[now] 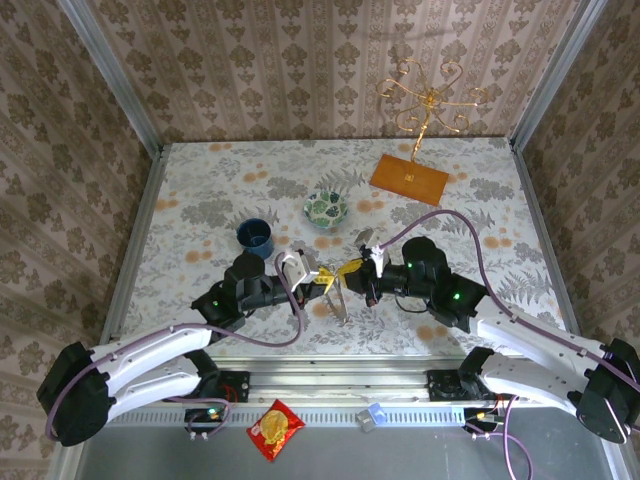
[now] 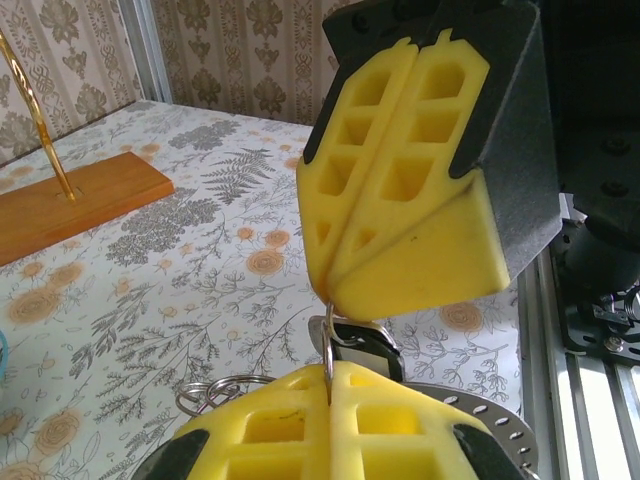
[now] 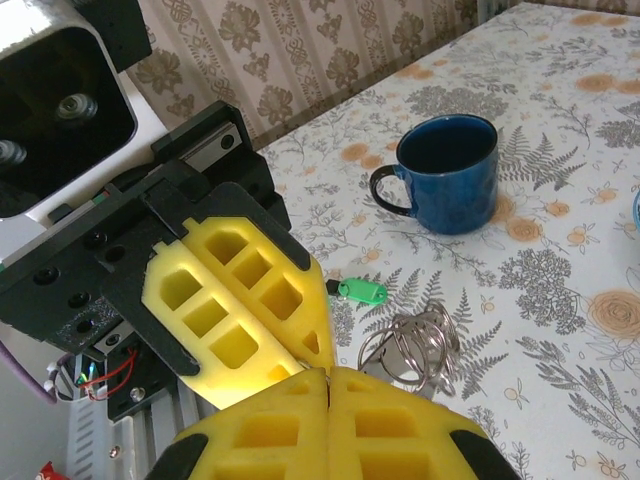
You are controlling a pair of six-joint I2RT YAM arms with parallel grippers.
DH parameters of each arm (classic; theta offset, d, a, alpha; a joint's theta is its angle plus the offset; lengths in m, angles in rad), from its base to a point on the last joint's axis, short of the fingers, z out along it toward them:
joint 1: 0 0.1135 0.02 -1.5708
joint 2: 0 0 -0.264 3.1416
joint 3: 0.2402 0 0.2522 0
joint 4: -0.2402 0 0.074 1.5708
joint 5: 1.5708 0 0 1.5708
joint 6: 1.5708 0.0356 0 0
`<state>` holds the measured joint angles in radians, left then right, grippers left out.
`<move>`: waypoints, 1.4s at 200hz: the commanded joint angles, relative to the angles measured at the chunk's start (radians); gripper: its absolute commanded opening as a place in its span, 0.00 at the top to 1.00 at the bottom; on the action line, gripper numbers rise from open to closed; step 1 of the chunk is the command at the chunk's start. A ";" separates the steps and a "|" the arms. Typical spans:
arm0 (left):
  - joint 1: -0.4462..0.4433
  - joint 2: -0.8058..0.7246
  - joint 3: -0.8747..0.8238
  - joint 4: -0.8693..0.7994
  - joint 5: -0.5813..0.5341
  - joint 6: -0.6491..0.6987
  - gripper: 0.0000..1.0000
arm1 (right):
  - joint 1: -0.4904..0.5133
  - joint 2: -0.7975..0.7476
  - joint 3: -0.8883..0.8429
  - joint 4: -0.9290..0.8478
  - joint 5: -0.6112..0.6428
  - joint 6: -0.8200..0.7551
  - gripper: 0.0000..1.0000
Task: Put the keys on the keyring
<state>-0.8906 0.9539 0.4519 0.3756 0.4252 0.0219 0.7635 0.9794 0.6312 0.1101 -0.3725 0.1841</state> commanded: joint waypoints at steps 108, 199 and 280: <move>-0.014 -0.004 -0.025 0.118 -0.018 -0.070 1.00 | 0.000 0.011 -0.001 0.050 0.146 0.041 1.00; -0.055 -0.002 -0.027 0.113 -0.123 0.016 1.00 | 0.009 0.061 0.013 0.082 0.188 0.144 1.00; -0.116 0.020 -0.086 0.203 -0.258 0.105 1.00 | 0.006 0.091 -0.010 0.089 0.224 0.298 1.00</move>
<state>-0.9806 0.9714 0.3908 0.4885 0.1680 0.0849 0.7750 1.0649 0.6308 0.1524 -0.2123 0.4171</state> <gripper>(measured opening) 0.049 0.052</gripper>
